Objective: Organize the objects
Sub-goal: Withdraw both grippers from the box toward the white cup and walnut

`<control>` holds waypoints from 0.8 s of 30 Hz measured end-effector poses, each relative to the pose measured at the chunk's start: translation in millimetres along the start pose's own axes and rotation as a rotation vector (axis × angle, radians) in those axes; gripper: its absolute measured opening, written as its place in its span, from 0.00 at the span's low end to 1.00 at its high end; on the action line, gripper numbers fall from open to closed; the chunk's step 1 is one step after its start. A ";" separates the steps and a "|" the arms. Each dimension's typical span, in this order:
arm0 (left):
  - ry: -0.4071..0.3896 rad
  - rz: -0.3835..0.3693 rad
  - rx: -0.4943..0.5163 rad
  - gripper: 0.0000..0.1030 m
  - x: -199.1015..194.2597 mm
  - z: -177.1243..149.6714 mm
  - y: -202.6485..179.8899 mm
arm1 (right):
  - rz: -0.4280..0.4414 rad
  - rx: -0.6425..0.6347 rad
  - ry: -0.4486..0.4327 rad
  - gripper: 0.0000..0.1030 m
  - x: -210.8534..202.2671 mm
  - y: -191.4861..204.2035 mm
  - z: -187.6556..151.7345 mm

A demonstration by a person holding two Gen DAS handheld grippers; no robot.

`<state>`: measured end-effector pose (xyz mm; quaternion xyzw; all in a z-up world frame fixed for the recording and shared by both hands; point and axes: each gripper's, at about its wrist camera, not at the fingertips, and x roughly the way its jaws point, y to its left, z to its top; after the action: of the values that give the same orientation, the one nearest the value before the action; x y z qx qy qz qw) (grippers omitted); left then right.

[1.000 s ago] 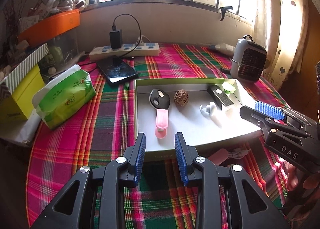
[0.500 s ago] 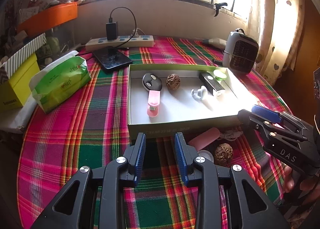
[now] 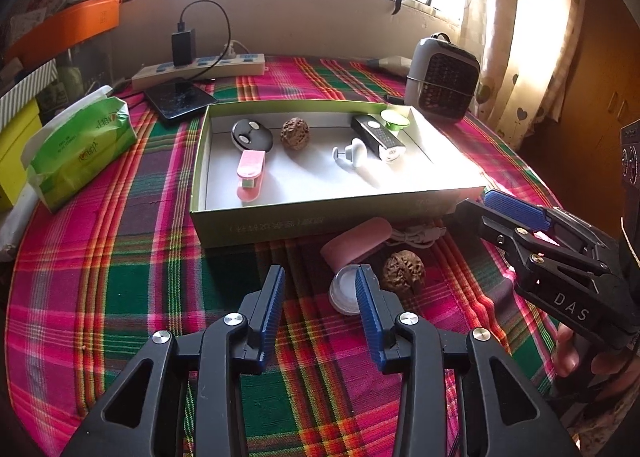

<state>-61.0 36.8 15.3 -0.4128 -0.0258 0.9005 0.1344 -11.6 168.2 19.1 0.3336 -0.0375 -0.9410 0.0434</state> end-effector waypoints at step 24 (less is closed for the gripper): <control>0.046 0.007 0.030 0.36 22.8 1.6 -16.8 | -0.010 -0.009 -0.010 0.46 -12.8 4.4 -9.9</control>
<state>-72.6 59.1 2.2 -0.4313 -0.0076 0.8916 0.1379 4.7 164.7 19.9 0.3290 -0.0317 -0.9429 0.0400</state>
